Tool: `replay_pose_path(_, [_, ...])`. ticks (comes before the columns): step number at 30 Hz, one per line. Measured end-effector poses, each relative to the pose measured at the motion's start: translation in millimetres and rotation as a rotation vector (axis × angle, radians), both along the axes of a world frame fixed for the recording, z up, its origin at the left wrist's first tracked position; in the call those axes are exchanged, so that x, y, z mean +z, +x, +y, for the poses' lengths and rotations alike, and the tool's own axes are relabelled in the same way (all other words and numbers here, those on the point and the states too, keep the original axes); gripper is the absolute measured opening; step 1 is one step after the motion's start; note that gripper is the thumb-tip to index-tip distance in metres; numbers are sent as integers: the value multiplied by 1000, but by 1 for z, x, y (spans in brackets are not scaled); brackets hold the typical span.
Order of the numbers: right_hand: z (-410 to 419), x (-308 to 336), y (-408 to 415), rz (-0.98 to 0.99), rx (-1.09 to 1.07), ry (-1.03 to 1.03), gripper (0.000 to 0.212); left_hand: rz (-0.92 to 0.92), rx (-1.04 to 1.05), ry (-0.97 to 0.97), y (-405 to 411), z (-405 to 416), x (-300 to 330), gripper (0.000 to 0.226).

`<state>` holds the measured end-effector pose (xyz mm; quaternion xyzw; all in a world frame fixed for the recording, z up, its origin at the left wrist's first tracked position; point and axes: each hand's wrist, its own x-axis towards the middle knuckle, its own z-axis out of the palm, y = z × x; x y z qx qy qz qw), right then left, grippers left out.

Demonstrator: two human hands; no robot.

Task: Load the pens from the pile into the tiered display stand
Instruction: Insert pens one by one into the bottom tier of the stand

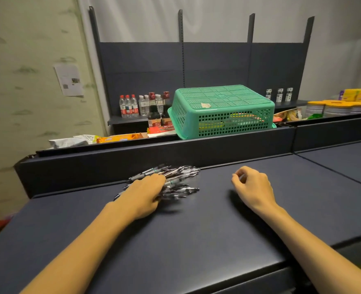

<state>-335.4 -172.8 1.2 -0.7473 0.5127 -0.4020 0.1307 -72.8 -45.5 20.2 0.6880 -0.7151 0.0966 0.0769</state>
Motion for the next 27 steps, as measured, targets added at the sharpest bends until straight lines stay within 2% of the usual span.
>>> replay_pose_path(11, [10, 2, -4, 99, 15, 3, 16, -101, 2, 15, 0, -15, -8, 11])
replay_pose_path(15, [5, 3, -20, 113, 17, -4, 16, -155, 36, 6, -8, -26, -5, 14])
replay_pose_path(22, [-20, 5, -83, 119, 7, -26, 15, -218, 108, -186, -72, -53, 4, 30])
replay_pose_path(27, [-50, 10, -165, 125, -1, -46, 15, -267, 30, -342, -151, -96, 10, 33])
